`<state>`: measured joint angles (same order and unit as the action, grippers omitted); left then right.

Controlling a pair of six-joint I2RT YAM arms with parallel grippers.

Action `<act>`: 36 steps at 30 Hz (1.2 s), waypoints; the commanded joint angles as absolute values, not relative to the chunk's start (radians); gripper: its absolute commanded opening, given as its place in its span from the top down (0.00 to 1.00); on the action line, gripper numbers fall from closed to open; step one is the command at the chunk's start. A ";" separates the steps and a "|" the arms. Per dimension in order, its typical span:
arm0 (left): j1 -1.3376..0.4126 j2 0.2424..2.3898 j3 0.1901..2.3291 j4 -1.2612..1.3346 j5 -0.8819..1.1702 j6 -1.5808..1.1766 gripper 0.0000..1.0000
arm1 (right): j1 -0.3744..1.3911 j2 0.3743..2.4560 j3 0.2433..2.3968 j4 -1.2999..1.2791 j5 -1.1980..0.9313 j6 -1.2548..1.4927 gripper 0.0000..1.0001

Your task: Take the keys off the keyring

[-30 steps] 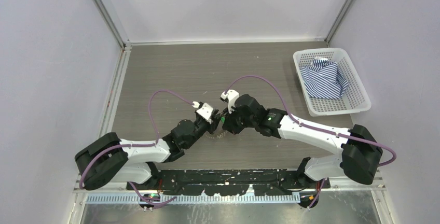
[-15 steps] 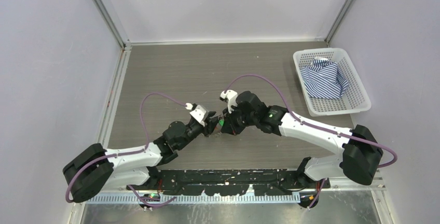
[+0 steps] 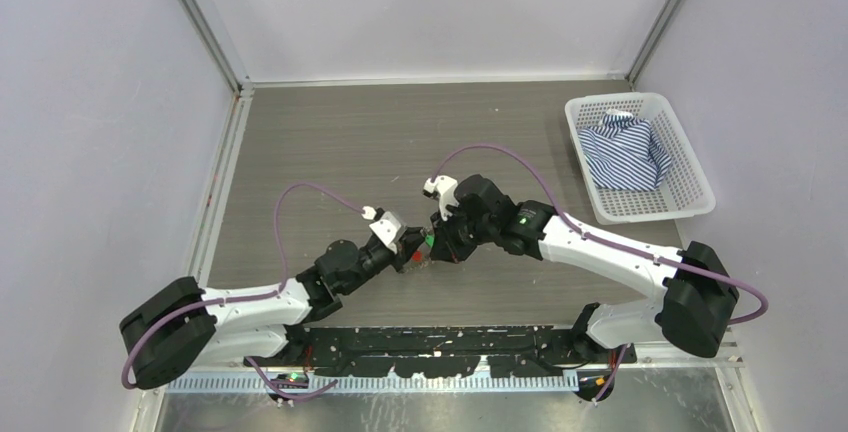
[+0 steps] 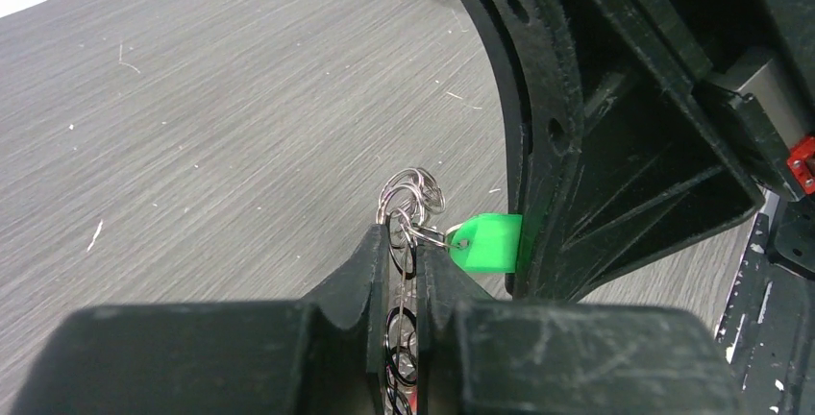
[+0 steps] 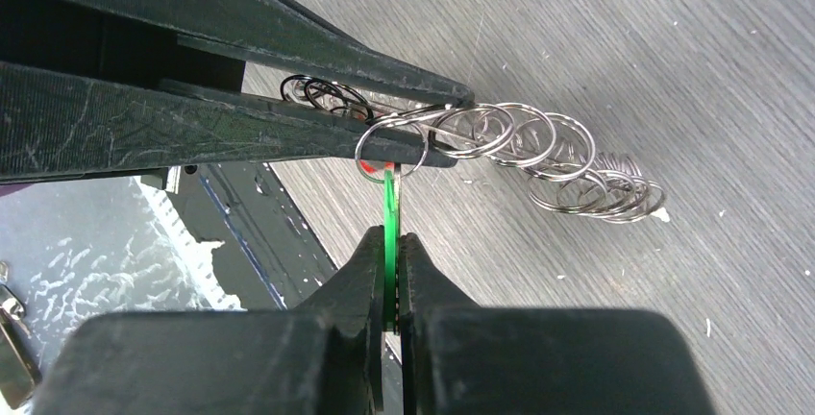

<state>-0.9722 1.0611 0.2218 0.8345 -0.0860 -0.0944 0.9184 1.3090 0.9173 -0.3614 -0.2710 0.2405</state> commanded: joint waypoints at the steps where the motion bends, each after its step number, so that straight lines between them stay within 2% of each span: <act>1: -1.002 1.071 0.216 0.967 -0.121 -0.074 1.00 | 0.915 1.280 0.937 -0.381 -0.249 0.230 0.99; 4: -1.002 1.089 0.221 0.968 -0.106 -0.084 0.97 | 0.914 1.281 0.956 -0.404 -0.220 0.227 0.99; 8: -1.009 1.108 0.220 0.971 -0.101 -0.093 0.75 | 0.914 1.277 0.948 -0.394 -0.229 0.226 0.99; 11: -1.015 1.108 0.212 0.971 -0.104 -0.095 0.69 | 0.913 1.278 0.942 -0.390 -0.234 0.229 0.99; 26: -1.034 1.053 0.186 0.892 -0.094 -0.089 0.62 | 0.913 1.290 0.946 -0.376 -0.235 0.230 0.99; 36: -1.037 1.047 0.188 0.859 -0.103 -0.067 0.64 | 0.911 1.289 0.954 -0.381 -0.237 0.230 0.99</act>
